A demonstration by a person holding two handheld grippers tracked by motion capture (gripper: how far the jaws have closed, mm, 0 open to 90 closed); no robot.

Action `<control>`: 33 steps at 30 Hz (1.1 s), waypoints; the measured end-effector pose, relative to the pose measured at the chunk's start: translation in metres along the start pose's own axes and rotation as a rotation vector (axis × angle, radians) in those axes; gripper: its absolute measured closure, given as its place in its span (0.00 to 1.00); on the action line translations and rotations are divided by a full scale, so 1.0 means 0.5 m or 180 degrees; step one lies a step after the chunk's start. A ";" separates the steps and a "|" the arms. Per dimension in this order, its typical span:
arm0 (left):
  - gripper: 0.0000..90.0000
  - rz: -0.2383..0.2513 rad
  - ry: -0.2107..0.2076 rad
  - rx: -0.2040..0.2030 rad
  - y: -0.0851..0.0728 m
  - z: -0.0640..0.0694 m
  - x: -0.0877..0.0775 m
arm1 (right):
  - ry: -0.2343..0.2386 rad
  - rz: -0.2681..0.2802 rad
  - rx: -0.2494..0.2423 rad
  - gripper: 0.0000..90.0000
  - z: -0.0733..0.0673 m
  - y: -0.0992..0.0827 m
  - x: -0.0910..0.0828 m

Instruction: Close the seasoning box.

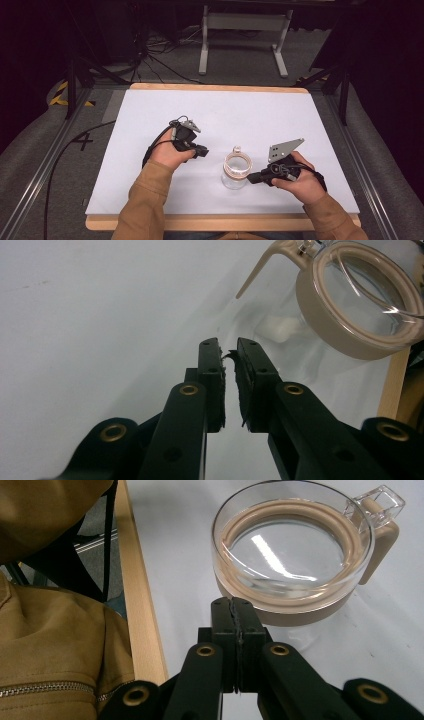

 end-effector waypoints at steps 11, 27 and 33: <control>0.87 0.0150 0.0049 -0.0077 -0.009 -0.001 -0.014 | -0.0094 0.0201 0.0033 0.96 0.013 0.000 -0.042; 0.83 0.0238 0.0207 -0.0408 -0.071 -0.036 -0.049 | -0.0553 0.0548 0.0455 0.84 0.123 -0.032 -0.122; 0.81 0.0196 0.0236 -0.0453 -0.077 -0.050 -0.041 | -0.0749 0.0566 0.0662 0.81 0.165 -0.063 -0.129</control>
Point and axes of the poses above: each handheld gripper's, and its own axes: x roughly forward along the jaws, y roughly out of its top, z roughly to its right, the point moved 5 cm from there along x, roughly forward along the jaws, and after that the axes turned 14 degrees about -z, right-handed, at the moved point
